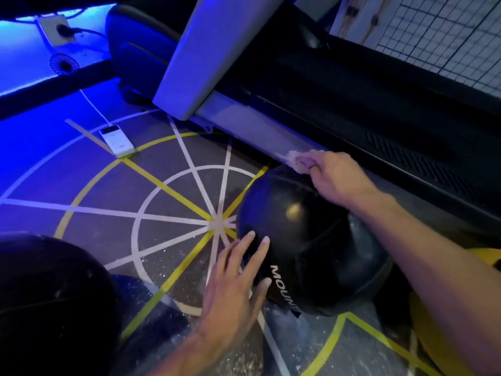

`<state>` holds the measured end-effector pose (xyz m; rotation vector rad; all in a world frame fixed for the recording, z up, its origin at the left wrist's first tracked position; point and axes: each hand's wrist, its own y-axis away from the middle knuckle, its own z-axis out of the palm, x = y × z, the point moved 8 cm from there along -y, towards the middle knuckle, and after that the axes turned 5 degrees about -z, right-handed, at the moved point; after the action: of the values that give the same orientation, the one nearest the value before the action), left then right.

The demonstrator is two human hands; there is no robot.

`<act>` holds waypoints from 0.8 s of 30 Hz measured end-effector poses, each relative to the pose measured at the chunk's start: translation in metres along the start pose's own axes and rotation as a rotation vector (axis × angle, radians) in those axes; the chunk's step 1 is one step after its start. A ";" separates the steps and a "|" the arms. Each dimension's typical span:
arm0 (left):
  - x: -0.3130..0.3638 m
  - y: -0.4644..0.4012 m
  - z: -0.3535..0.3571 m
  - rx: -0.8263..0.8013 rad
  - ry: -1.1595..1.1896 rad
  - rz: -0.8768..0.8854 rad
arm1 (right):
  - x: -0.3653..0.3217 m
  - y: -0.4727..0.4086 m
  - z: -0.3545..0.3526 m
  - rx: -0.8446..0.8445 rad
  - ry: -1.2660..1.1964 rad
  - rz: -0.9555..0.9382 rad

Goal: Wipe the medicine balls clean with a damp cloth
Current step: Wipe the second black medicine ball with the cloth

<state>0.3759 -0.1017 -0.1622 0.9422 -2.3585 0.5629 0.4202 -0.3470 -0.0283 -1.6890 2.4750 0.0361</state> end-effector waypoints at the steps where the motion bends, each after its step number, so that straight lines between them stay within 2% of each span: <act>1: 0.004 -0.003 0.001 0.016 -0.006 0.005 | -0.013 0.002 0.008 -0.021 0.032 -0.026; 3: 0.010 -0.007 0.003 0.035 -0.023 -0.008 | -0.065 0.024 0.035 -0.164 0.084 -0.223; 5: 0.010 -0.007 0.002 0.063 -0.047 -0.011 | -0.118 0.063 0.061 -0.326 0.083 -0.532; 7: 0.008 -0.003 0.000 0.074 -0.083 0.015 | -0.131 0.076 0.064 -0.439 0.077 -0.727; 9: 0.005 -0.002 0.000 0.076 -0.093 0.053 | -0.103 0.042 0.044 -0.400 0.026 -0.657; 13: 0.002 -0.003 -0.002 0.082 -0.074 0.045 | 0.011 -0.023 -0.003 -0.149 0.192 -0.041; 14: -0.001 -0.003 -0.002 0.080 -0.062 0.037 | 0.010 -0.018 -0.004 -0.117 0.215 -0.004; 16: -0.010 -0.001 -0.004 0.081 -0.023 0.019 | -0.028 0.008 0.022 -0.143 0.195 -0.151; 19: -0.029 0.003 -0.005 0.063 -0.021 -0.023 | -0.098 0.089 0.046 -0.242 0.101 -0.585; 21: -0.040 0.004 -0.005 0.034 -0.011 -0.045 | -0.098 0.123 0.039 -0.252 0.080 -0.778; 22: -0.043 0.003 -0.005 0.015 0.000 -0.050 | -0.083 0.122 0.028 -0.176 0.072 -0.766; 24: -0.039 -0.002 -0.006 -0.005 0.009 -0.044 | -0.035 0.100 0.005 0.044 -0.015 -0.540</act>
<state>0.4031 -0.0800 -0.1813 0.9850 -2.3248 0.5427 0.3399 -0.2774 -0.0345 -2.2574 1.9115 -0.0636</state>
